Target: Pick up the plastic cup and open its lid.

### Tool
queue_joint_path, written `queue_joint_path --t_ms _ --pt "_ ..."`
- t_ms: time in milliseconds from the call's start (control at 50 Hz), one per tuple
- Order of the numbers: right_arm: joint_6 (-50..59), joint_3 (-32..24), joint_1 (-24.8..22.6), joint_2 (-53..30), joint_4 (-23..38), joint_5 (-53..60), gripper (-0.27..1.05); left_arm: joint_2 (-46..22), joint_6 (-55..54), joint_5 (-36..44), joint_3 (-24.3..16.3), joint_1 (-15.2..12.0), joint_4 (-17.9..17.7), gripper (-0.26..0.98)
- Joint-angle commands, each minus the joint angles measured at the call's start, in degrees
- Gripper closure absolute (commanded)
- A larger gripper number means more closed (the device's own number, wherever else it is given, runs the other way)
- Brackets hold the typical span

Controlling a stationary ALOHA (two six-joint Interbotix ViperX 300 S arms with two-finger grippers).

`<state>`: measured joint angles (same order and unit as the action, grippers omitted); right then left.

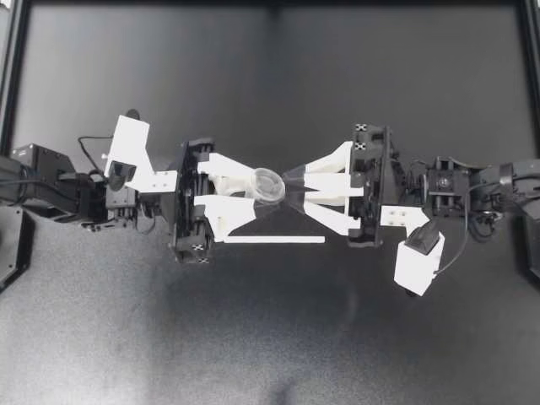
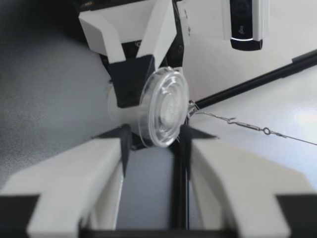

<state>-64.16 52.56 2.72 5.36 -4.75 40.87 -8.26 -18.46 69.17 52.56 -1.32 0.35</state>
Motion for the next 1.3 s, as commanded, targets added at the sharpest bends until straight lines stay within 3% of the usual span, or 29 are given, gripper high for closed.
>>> queue_joint_path --t_ms 0,180,400,560,940,1280 --pt "0.1 -1.3 0.3 0.5 -0.4 0.5 0.30 1.7 -0.1 0.3 -0.4 0.0 0.3 0.57" --pt "0.0 -1.1 0.6 2.1 -0.8 2.7 0.30 1.0 0.0 -0.1 -0.2 0.2 0.4 0.57" --pt "0.5 3.3 1.8 8.3 -2.0 7.0 0.30 0.5 0.0 -1.0 0.0 0.3 0.4 0.57" --pt "3.0 4.9 0.0 7.7 -2.5 6.9 0.30 1.5 1.7 -1.7 0.4 0.3 0.7 0.57" --pt "40.1 5.5 -3.0 9.3 -4.0 2.0 0.30 7.2 11.8 -12.2 1.6 0.2 2.2 0.57" --pt "54.6 5.9 -3.0 9.1 -1.9 -0.4 0.30 11.1 15.3 -13.9 4.6 0.3 2.2 0.57"
